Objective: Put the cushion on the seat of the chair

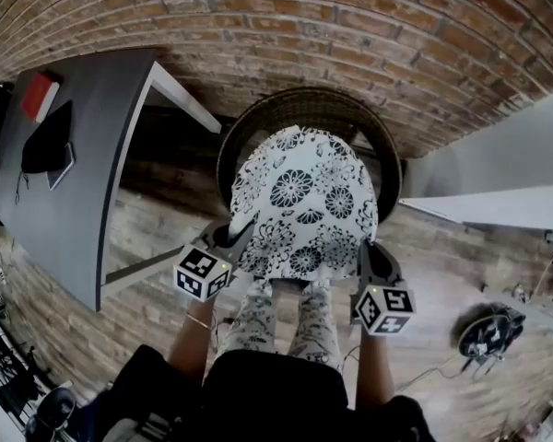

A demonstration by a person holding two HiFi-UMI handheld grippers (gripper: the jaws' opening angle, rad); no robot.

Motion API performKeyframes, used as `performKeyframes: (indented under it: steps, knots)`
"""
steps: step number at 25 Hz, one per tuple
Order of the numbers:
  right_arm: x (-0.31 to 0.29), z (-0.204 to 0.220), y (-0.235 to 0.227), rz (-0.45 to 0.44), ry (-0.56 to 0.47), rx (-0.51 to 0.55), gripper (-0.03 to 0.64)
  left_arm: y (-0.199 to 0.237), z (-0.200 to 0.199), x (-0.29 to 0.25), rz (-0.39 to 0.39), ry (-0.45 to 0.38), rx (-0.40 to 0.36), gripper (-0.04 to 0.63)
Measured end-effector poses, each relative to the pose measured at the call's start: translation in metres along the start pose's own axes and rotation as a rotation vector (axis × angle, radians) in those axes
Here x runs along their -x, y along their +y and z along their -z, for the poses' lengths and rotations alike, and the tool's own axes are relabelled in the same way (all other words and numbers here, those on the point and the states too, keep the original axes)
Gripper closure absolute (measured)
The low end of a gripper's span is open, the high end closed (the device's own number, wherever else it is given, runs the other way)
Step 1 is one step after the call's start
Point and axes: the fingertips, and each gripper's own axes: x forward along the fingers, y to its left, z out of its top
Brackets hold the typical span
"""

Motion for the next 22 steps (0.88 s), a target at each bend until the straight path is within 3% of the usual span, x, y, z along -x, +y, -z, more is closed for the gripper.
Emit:
performKeyframes:
  steps: [22]
  knots:
    - [-0.036,0.033,-0.005,0.003,0.055,-0.007,0.604,0.021,0.045,-0.027,-0.006,0.048,0.074,0.571]
